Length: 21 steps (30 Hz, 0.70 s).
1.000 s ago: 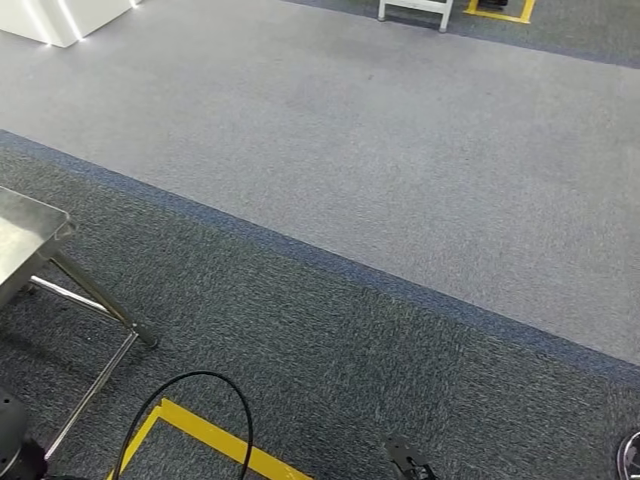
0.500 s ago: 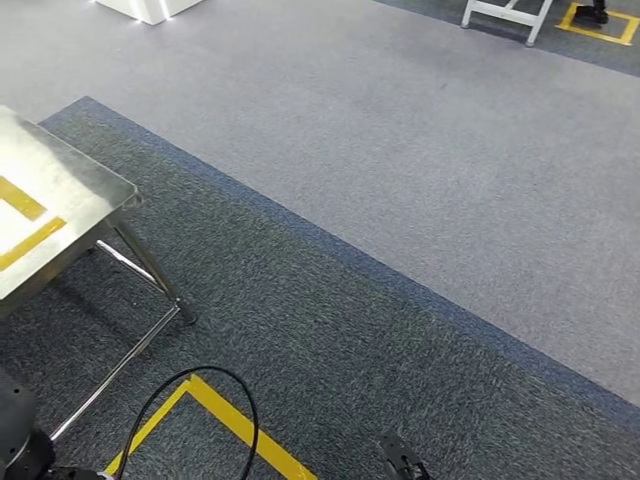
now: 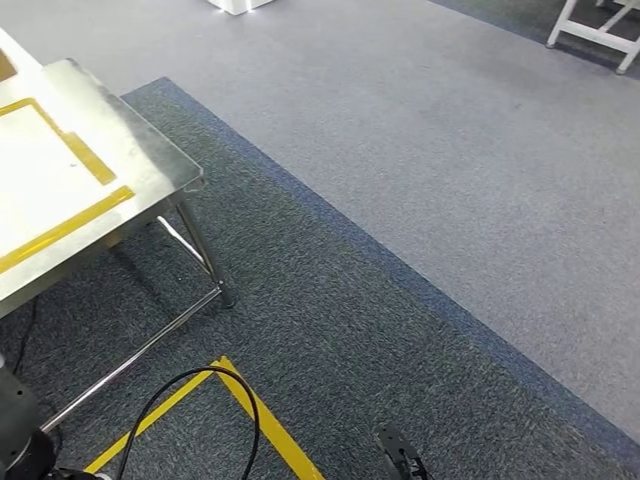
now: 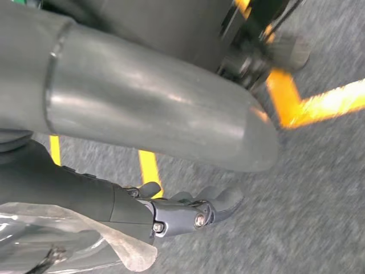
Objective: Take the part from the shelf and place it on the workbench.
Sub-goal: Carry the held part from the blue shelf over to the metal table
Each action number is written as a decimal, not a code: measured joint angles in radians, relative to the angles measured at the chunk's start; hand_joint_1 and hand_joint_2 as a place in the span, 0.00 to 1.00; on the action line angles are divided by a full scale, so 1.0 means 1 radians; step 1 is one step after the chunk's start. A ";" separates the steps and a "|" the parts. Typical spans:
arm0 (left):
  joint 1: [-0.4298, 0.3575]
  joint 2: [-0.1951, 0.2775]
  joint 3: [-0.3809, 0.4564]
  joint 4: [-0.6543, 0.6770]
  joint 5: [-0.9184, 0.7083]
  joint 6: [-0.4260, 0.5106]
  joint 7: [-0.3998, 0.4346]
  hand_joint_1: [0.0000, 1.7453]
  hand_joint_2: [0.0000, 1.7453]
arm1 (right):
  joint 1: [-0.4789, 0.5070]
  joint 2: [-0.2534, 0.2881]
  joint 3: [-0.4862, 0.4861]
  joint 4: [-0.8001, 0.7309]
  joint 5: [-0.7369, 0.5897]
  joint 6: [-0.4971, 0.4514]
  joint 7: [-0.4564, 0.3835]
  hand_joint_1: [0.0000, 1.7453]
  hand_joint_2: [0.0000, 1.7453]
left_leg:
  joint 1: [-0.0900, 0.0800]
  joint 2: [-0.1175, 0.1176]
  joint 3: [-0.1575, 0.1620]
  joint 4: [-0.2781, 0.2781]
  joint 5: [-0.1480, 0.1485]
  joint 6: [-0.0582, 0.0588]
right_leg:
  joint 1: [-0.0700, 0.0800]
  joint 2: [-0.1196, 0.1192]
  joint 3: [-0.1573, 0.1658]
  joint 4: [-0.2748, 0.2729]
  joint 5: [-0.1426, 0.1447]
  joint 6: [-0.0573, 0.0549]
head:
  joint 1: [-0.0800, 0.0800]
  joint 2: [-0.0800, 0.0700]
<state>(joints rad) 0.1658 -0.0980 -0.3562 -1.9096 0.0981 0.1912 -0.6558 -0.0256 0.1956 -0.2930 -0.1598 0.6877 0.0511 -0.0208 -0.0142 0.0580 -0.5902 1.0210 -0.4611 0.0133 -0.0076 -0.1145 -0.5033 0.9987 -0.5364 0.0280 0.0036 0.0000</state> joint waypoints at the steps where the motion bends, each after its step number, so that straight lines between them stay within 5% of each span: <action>1: -0.010 0.000 -0.012 0.008 0.003 -0.003 0.003 1.00 1.00 | -0.010 0.005 -0.006 -0.001 -0.006 0.005 0.008 0.00 0.00 | 0.001 -0.010 -0.001 -0.001 0.001 0.005 | -0.001 -0.007 0.002 -0.001 -0.002 0.005 | 0.001 0.000; 4: -0.038 -0.001 -0.043 0.032 0.013 -0.001 0.003 1.00 1.00 | -0.039 0.013 -0.018 -0.005 -0.010 0.008 0.039 0.00 0.00 | 0.010 -0.039 0.003 -0.011 0.007 0.020 | -0.005 0.052 -0.030 0.069 -0.048 0.020 | 0.007 0.000; 6: -0.051 -0.002 -0.057 0.045 0.017 0.000 0.000 1.00 1.00 | -0.041 0.013 -0.024 -0.005 -0.009 0.005 0.061 0.00 0.00 | 0.012 -0.061 0.003 -0.012 0.007 0.026 | -0.006 0.099 -0.102 0.206 -0.103 0.023 | 0.012 0.000; 8: -0.053 -0.001 -0.066 0.055 0.019 0.004 0.000 1.00 1.00 | -0.032 0.013 -0.030 -0.005 -0.009 -0.009 0.070 0.00 0.00 | 0.011 -0.089 0.004 -0.011 0.006 0.028 | -0.006 0.110 -0.160 0.291 -0.113 0.023 | 0.013 0.000; 10: -0.052 0.000 -0.072 0.059 0.021 0.007 -0.001 1.00 1.00 | -0.023 0.014 -0.036 -0.005 -0.009 -0.029 0.068 0.00 0.00 | 0.012 -0.118 0.006 -0.009 0.004 0.026 | -0.006 0.120 -0.150 0.226 -0.046 0.020 | 0.013 0.000; 12: -0.052 0.000 -0.077 0.060 0.022 0.010 -0.004 1.00 1.00 | -0.019 0.018 -0.040 -0.005 -0.009 -0.040 0.072 0.00 0.00 | 0.013 -0.142 0.004 -0.003 0.000 0.020 | -0.010 0.161 -0.103 0.094 0.025 0.015 | 0.014 0.000; 14: -0.051 0.000 -0.080 0.060 0.023 0.014 -0.005 1.00 1.00 | -0.016 0.024 -0.043 -0.004 -0.009 -0.046 0.084 0.00 0.00 | 0.014 -0.163 -0.003 0.001 0.000 0.011 | -0.013 0.195 -0.071 0.028 0.041 0.009 | 0.014 0.000; 16: -0.048 0.001 -0.081 0.060 0.021 0.021 -0.006 1.00 1.00 | -0.012 0.029 -0.047 -0.004 -0.010 -0.049 0.094 0.00 0.00 | 0.016 -0.183 -0.009 0.000 0.003 0.000 | -0.012 0.185 -0.062 0.022 0.037 0.000 | 0.014 0.000; 19: -0.046 0.004 -0.081 0.060 0.015 0.028 -0.006 1.00 1.00 | -0.011 0.036 -0.053 -0.004 -0.009 -0.050 0.095 0.00 0.00 | 0.014 -0.139 -0.033 0.055 -0.031 -0.016 | -0.015 0.148 -0.052 0.011 0.039 -0.016 | 0.007 0.000; 21: -0.046 0.005 -0.081 0.061 0.014 0.029 -0.006 1.00 1.00 | -0.008 0.039 -0.055 -0.005 -0.009 -0.050 0.095 0.00 0.00 | 0.015 -0.091 -0.091 0.180 -0.092 -0.023 | -0.013 0.117 -0.045 0.010 0.034 -0.024 | 0.001 0.000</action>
<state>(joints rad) 0.1197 -0.0926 -0.4372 -1.8487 0.1119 0.2201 -0.6619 -0.0335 0.2341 -0.3485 -0.1644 0.6783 0.0011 0.0741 0.0005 -0.0328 -0.6813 1.2008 -0.5535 -0.0101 -0.0202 0.0021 -0.5487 1.0086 -0.5023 0.0038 0.0049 0.0000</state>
